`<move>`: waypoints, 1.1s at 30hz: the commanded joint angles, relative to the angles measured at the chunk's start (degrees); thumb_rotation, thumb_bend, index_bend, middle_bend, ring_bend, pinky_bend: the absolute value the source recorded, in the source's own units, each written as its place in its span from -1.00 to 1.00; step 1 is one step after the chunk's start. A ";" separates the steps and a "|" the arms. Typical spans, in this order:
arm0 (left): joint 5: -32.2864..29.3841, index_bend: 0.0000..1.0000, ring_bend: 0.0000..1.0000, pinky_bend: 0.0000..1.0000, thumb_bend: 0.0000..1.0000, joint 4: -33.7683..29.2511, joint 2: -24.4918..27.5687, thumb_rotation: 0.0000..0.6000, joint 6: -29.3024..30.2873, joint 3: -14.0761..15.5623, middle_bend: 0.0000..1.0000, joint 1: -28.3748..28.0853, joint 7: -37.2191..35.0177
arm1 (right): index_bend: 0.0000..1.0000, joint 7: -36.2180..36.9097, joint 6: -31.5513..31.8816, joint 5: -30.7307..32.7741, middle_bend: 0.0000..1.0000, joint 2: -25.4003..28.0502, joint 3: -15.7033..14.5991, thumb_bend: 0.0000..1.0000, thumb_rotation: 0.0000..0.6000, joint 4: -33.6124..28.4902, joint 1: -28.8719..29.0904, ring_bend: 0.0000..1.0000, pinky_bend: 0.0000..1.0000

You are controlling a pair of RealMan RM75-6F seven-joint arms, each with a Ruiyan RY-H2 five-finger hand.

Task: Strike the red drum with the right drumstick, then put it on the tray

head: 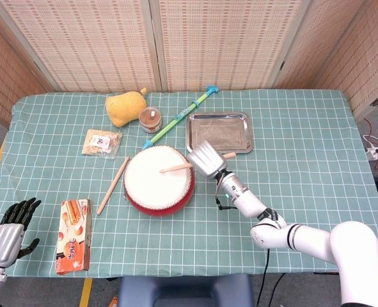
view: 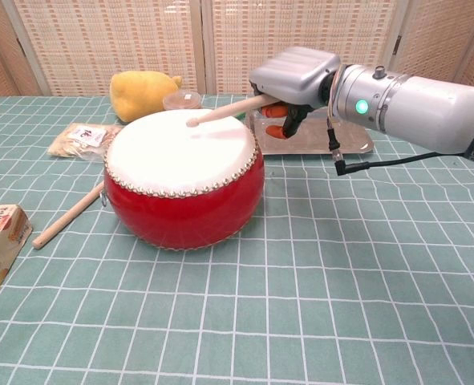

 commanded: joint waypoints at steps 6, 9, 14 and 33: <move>-0.15 -0.89 -1.00 -0.95 -0.52 0.35 -0.11 1.00 0.02 0.13 -0.95 0.17 -0.38 | 1.00 -2.76 0.86 0.86 0.92 -0.75 0.16 -0.17 1.00 -0.39 0.20 1.00 1.00; -0.28 -0.90 -1.00 -0.95 -0.52 0.56 -0.10 1.00 0.01 0.11 -0.95 0.23 -0.58 | 1.00 3.76 3.86 -0.94 0.92 -0.01 2.60 -0.17 1.00 -2.46 -0.54 1.00 1.00; 0.01 -0.90 -1.00 -0.95 -0.52 0.65 -0.21 1.00 0.14 0.17 -0.96 0.21 -0.80 | 1.00 6.59 4.59 -1.69 0.92 1.53 3.59 -0.17 1.00 -3.97 -0.91 1.00 1.00; 0.24 -0.90 -1.00 -0.95 -0.52 0.39 -0.28 1.00 0.07 0.18 -0.95 0.01 -0.54 | 1.00 4.80 4.75 -0.47 0.92 3.96 3.87 -0.08 1.00 -6.39 -1.25 1.00 1.00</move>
